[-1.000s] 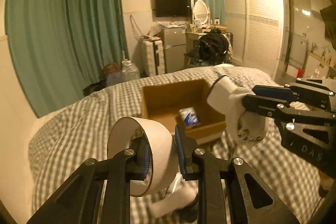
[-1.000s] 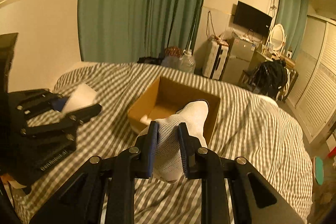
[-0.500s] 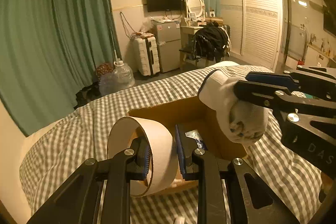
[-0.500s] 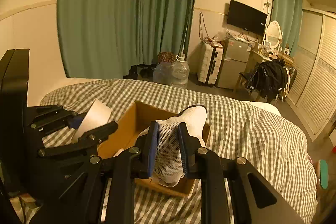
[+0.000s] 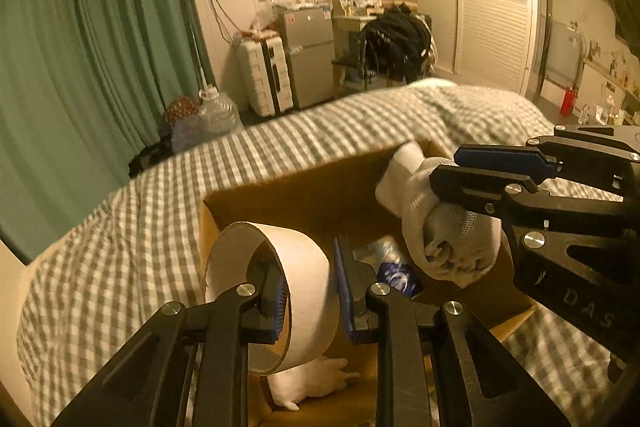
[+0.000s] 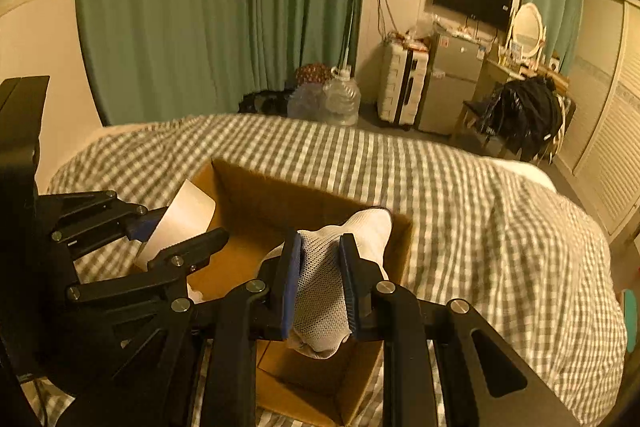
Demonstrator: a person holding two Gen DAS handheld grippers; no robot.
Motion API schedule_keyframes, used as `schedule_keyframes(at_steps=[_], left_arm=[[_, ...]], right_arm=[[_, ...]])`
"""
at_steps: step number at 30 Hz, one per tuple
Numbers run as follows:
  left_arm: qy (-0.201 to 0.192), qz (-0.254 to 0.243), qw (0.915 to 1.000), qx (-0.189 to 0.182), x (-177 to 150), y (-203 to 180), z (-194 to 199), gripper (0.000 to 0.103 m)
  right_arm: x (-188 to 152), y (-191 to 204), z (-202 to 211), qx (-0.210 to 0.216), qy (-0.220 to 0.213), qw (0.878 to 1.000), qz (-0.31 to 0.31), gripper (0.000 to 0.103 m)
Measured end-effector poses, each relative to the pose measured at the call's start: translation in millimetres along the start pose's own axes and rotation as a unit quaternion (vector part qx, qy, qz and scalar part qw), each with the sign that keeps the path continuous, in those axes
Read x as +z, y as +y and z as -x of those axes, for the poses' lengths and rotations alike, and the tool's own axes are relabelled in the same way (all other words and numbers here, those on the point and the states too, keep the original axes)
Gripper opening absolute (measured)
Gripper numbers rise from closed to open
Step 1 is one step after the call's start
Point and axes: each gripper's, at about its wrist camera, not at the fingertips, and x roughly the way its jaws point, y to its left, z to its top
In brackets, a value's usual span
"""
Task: Organize objects
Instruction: 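Lower the tape roll and sock into the box and open both tools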
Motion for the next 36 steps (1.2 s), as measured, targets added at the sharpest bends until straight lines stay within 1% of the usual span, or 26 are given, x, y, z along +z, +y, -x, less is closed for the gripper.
schedule_keyframes(at_steps=[3, 7, 9, 10, 13, 14, 15, 16, 17, 18, 20, 22, 24, 26, 28, 29, 30, 31, 33, 36], left_arm=[[0.013, 0.003, 0.9998, -0.017, -6.5, -0.1, -12.1, 0.022], [0.02, -0.013, 0.9996, -0.015, -12.5, -6.5, -21.5, 0.022], [0.023, -0.013, 0.9995, -0.016, -15.5, -7.2, -23.1, 0.022], [0.027, -0.011, 0.9994, -0.019, -16.3, -7.3, -23.5, 0.023], [0.029, -0.008, 0.9993, -0.021, -17.8, -5.9, -19.8, 0.029], [0.029, -0.006, 0.9994, -0.02, -17.8, -5.9, -17.1, 0.037], [0.028, -0.004, 0.9994, -0.018, -17.4, -5.7, -13.9, 0.052], [0.024, -0.001, 0.9996, -0.015, -17.5, -4.9, -9.6, 0.06], [0.019, 0.002, 0.9997, -0.014, -16.5, -4.9, -3.1, 0.072], [0.015, 0.005, 0.9998, -0.014, -16.2, -5.2, 3.4, 0.079], [0.009, 0.011, 0.9997, -0.02, -17.5, -4.8, 20.5, 0.085], [0.002, 0.015, 0.9996, -0.024, -19.7, -3.2, 40.1, 0.085], [-0.005, 0.015, 0.9998, -0.016, -19.2, -1.3, 57.1, 0.088], [-0.018, 0.015, 0.9997, -0.004, -18.6, 0.7, 79.8, 0.088], [-0.032, 0.019, 0.9993, 0.0, -18.2, 4.0, 103.4, 0.089], [-0.039, 0.021, 0.999, 0.001, -15.7, 5.0, 115.5, 0.091], [-0.046, 0.021, 0.9987, 0.003, -13.5, 5.5, 126.1, 0.097], [-0.053, 0.021, 0.9983, 0.006, -14.0, 6.2, 138.0, 0.099], [-0.07, 0.017, 0.9973, 0.014, -14.1, 5.8, 161.1, 0.099], [-0.087, 0.007, 0.9958, 0.027, -17.8, 2.7, 191.8, 0.1]], right_arm=[[-6.1, -3.3, -18.2, 0.001, 0.019, 1.0, 0.0, 0.019], [-10.2, -11.3, -28.5, 0.001, 0.028, 1.0, -0.008, 0.019], [-12.0, -13.3, -28.4, 0.0, 0.029, 1.0, -0.013, 0.019], [-12.7, -13.6, -26.5, 0.0, 0.027, 1.0, -0.015, 0.019], [-12.6, -13.1, -18.9, 0.002, 0.021, 1.0, -0.022, 0.019], [-12.4, -14.2, -15.2, 0.0, 0.018, 1.0, -0.024, 0.019], [-11.5, -13.7, -12.6, -0.003, 0.016, 1.0, -0.025, 0.021], [-10.6, -11.9, -9.3, -0.005, 0.016, 1.0, -0.027, 0.024], [-10.2, -11.9, -4.4, -0.007, 0.015, 0.999, -0.028, 0.034], [-10.1, -11.5, 0.9, -0.008, 0.012, 0.999, -0.03, 0.043], [-10.4, -9.7, 19.1, -0.009, -0.001, 0.999, -0.034, 0.051], [-9.3, -7.4, 35.0, -0.011, -0.012, 0.999, -0.033, 0.054], [-5.5, -5.2, 55.7, -0.018, -0.023, 0.999, -0.029, 0.058], [-0.1, -3.0, 79.3, -0.024, -0.039, 0.999, -0.028, 0.062], [4.0, 0.4, 102.9, -0.026, -0.056, 0.998, -0.029, 0.066], [6.3, 2.9, 113.1, -0.026, -0.063, 0.997, -0.028, 0.068], [8.2, 5.5, 127.1, -0.027, -0.072, 0.997, -0.025, 0.071], [9.5, 8.4, 137.7, -0.029, -0.079, 0.996, -0.023, 0.073], [10.6, 17.0, 160.5, -0.037, -0.094, 0.995, -0.014, 0.079], [9.8, 27.9, 186.8, -0.046, -0.107, 0.993, -0.005, 0.081]])
